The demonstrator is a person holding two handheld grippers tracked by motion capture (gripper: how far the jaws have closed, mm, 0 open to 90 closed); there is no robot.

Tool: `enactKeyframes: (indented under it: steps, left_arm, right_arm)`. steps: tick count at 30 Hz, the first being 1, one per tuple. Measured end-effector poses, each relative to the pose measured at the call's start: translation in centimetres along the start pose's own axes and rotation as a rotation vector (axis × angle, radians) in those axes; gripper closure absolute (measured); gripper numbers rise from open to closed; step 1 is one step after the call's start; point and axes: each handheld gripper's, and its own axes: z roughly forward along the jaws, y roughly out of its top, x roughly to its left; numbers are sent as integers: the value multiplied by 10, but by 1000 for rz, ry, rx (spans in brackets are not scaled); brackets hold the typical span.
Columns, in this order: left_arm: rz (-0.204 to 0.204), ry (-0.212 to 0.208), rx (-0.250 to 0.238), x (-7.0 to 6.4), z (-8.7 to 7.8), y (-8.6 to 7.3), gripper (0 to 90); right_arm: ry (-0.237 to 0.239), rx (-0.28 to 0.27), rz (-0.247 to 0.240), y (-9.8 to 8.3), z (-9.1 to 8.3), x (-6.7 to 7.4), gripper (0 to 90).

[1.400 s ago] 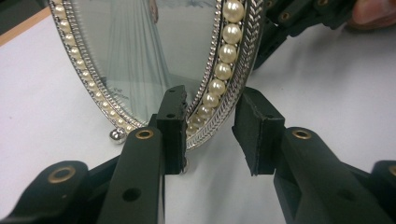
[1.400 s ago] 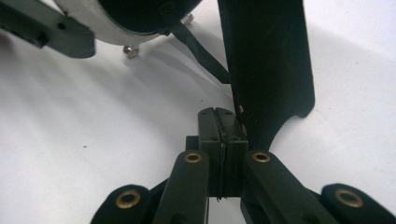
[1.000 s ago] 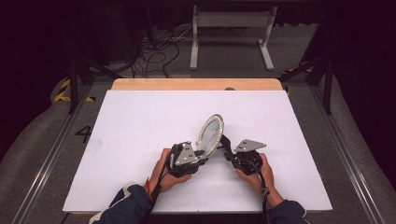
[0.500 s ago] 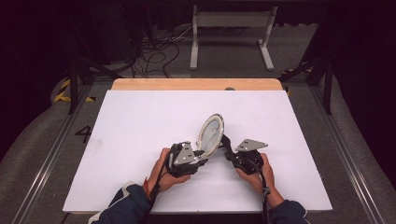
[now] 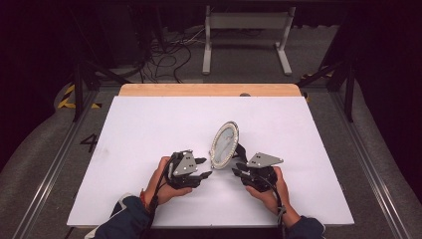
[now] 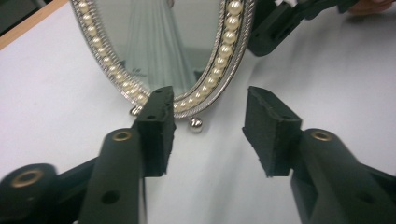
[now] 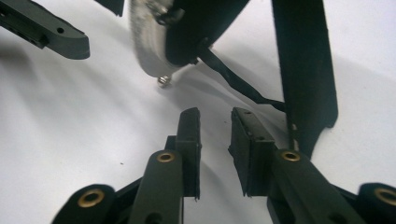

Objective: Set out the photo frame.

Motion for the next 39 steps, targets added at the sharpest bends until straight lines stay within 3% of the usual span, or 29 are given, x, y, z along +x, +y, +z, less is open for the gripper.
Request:
enactKeyframes:
  steps: [4, 10, 18, 19, 26, 34, 36, 39]
  left_arm:
    - [-25, 24, 5, 3, -9, -4, 432]
    - [-33, 50, 18, 3, -25, -14, 307]
    - [-96, 105, 57, 1, -42, -41, 170]
    - [-117, 109, 59, 0, -44, -46, 163]
    - [-149, 125, 55, -8, -58, -59, 153]
    - [-139, 117, 73, -10, -55, -61, 152]
    - [-137, 112, 83, -10, -52, -62, 152]
    - [-136, 109, 85, -10, -51, -61, 152]
  right_arm:
    - [10, -10, -2, 2, -1, 5, 662]
    - [15, -21, -10, 6, -2, 13, 576]
    - [12, -37, -12, 13, -1, 20, 505]
    - [12, -39, -7, 14, 0, 20, 499]
    - [4, -56, 58, 21, 11, 25, 437]
    - [-24, -74, 119, 25, 26, 27, 416]
    - [-58, -90, 139, 26, 30, 26, 454]
    - [-58, -103, 160, 27, 33, 24, 488]
